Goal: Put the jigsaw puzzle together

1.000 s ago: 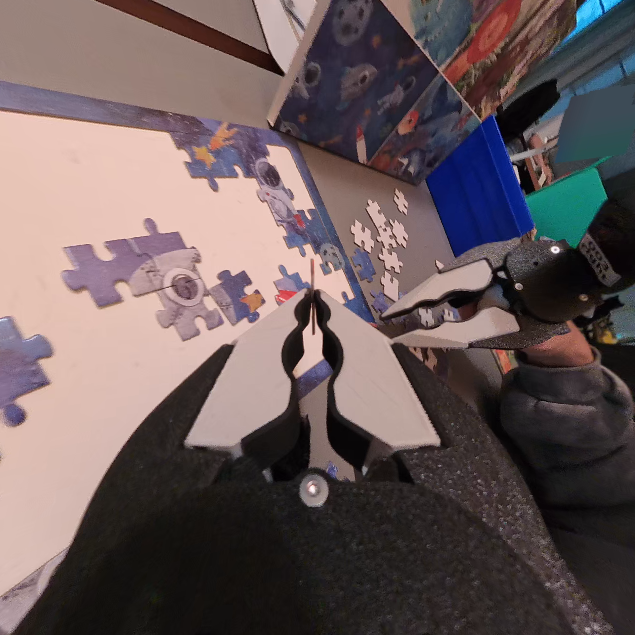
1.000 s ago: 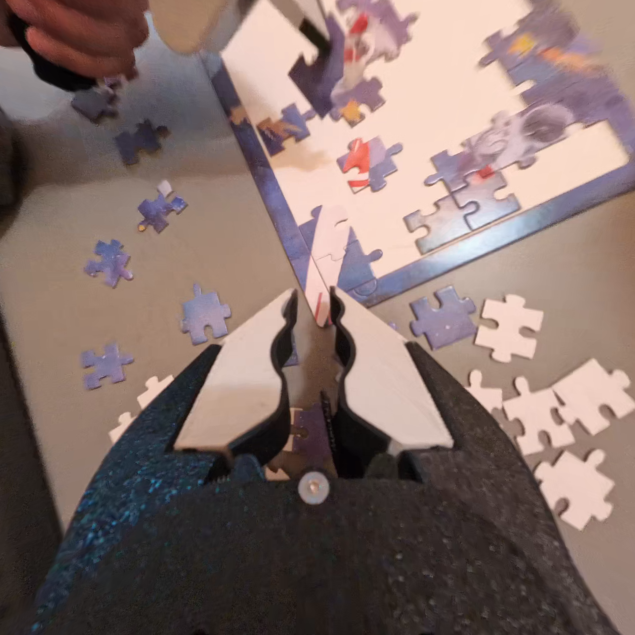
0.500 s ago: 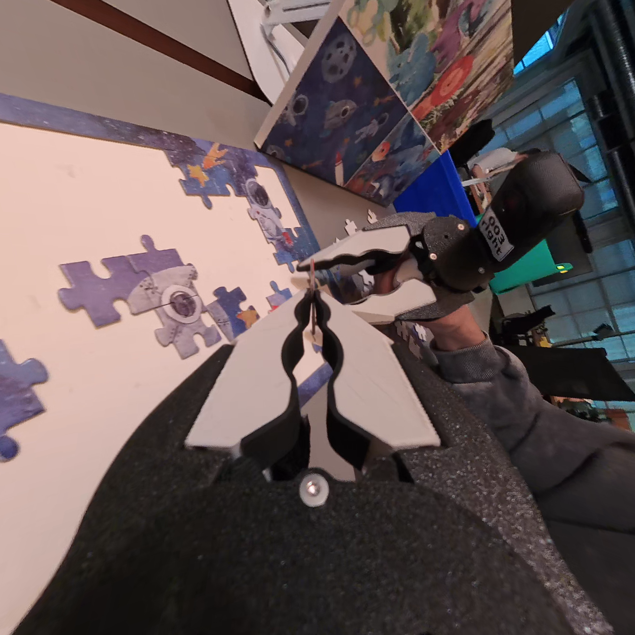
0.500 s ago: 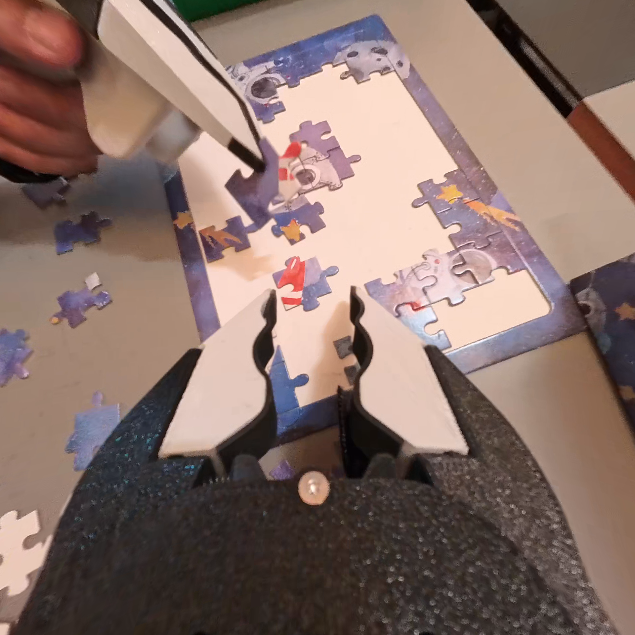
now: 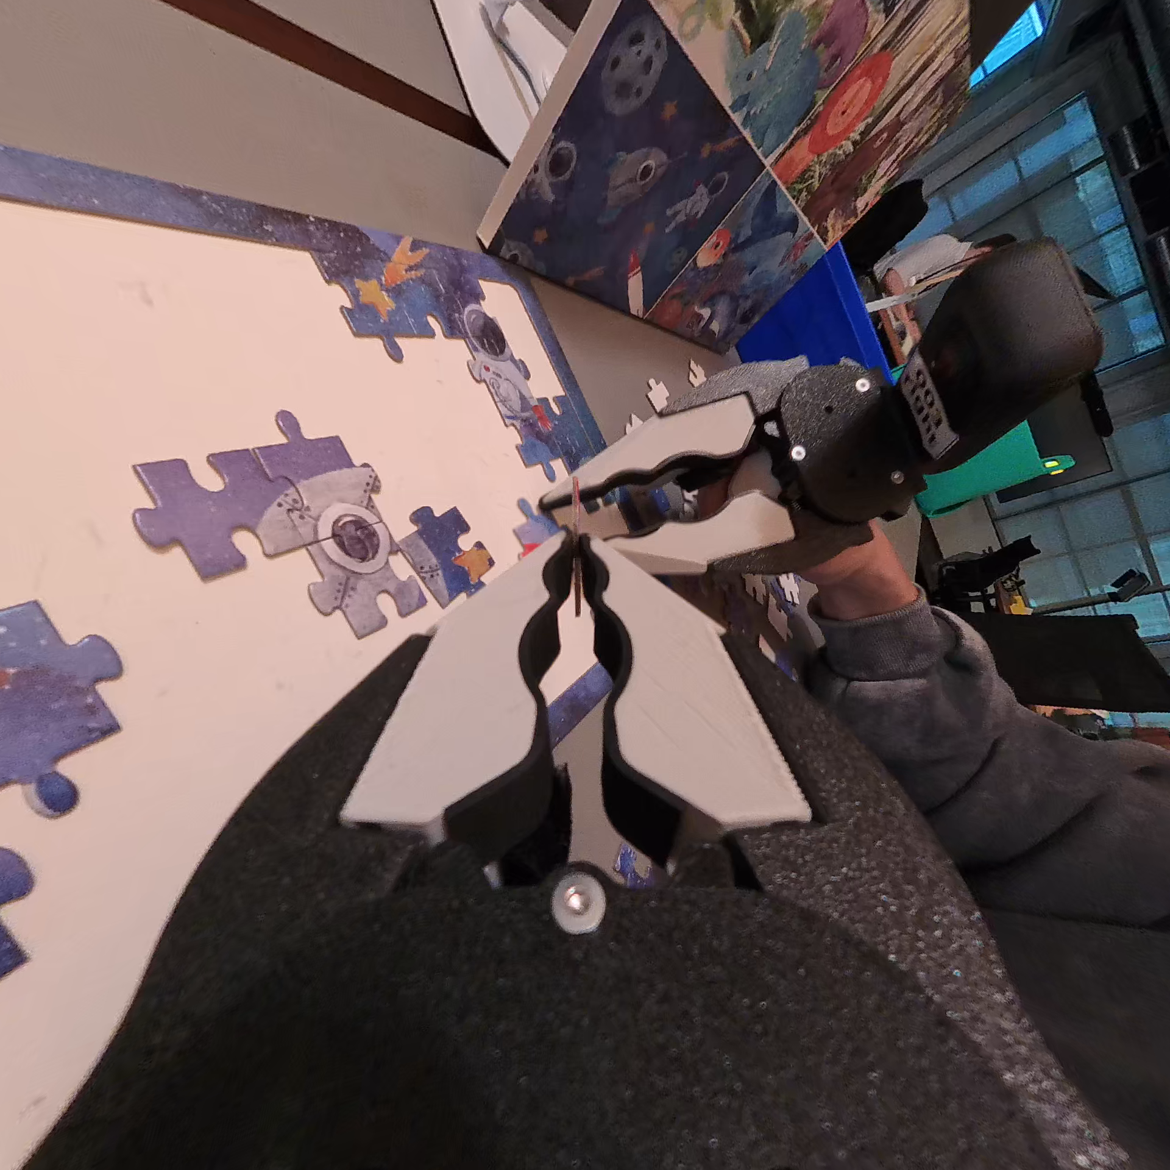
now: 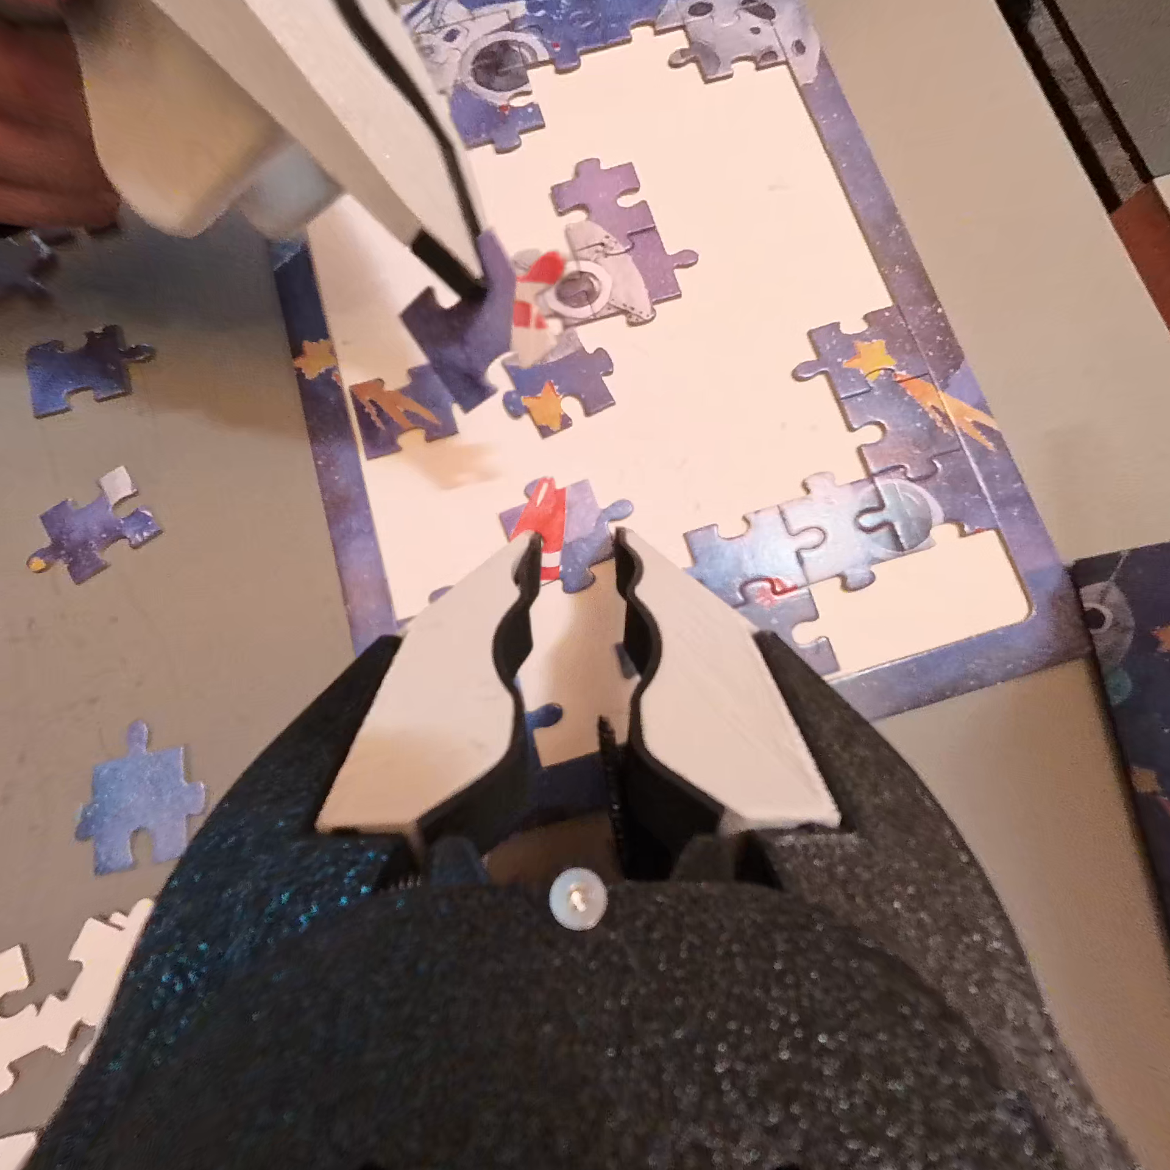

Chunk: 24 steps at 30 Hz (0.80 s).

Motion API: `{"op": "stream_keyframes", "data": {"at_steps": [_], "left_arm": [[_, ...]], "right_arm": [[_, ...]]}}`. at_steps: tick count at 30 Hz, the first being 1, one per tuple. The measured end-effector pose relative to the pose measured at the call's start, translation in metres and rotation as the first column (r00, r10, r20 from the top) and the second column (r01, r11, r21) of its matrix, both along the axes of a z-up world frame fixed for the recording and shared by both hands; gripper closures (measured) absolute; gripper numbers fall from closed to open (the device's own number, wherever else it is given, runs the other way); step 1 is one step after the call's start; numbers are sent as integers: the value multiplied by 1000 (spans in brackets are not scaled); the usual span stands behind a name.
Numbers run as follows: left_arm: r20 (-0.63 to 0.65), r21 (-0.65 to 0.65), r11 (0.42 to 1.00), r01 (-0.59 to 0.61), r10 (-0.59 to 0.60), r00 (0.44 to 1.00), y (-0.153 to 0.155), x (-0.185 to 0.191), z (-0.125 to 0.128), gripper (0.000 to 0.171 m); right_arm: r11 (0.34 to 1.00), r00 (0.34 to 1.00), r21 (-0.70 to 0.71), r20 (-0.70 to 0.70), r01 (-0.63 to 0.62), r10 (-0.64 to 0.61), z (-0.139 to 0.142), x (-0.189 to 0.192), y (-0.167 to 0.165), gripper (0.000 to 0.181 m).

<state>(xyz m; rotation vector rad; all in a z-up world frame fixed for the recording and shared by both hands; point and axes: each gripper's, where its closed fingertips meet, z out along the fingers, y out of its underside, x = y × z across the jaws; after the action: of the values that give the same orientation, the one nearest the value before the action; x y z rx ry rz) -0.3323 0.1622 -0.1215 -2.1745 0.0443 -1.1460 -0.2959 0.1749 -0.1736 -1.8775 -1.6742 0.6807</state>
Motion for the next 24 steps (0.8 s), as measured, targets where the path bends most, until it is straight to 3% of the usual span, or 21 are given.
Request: {"op": "stream_keyframes", "data": {"at_steps": [7, 12, 15, 17, 19, 21, 23, 24], "left_arm": [[-32, -34, 999, 21, -22, 999, -3, 7, -10, 171], [-37, -57, 998, 33, -35, 999, -5, 13, -15, 170], [-13, -93, 995, 30, -31, 999, -6, 18, -20, 170], [38, -128, 992, 13, -8, 999, -5, 22, -22, 171], [121, -157, 988, -4, 24, 992, -2, 26, -19, 171], [230, -180, 983, -23, 65, 971, 2, 27, -12, 171], [357, -185, 983, -6, 73, 931, 2, 31, 1, 171], [396, -185, 983, 11, 64, 916, 1, 33, 5, 171]], "right_arm": [[991, 991, -50, -38, 124, -126, 1, -4, 16, 160], [989, 989, -42, -43, 139, -141, 2, -12, 16, 159], [989, 984, -52, -104, 140, -145, 17, -12, 17, 152], [988, 981, -47, -125, 146, -151, 29, -6, 20, 153], [994, 986, -80, -141, 74, -85, 35, -1, 6, 161], [984, 991, -177, -130, -24, 1, 32, 2, -19, 152], [973, 995, -231, -100, -25, 2, 25, 4, -26, 142], [967, 992, -255, -129, -20, -14, 26, 1, -26, 146]]}}
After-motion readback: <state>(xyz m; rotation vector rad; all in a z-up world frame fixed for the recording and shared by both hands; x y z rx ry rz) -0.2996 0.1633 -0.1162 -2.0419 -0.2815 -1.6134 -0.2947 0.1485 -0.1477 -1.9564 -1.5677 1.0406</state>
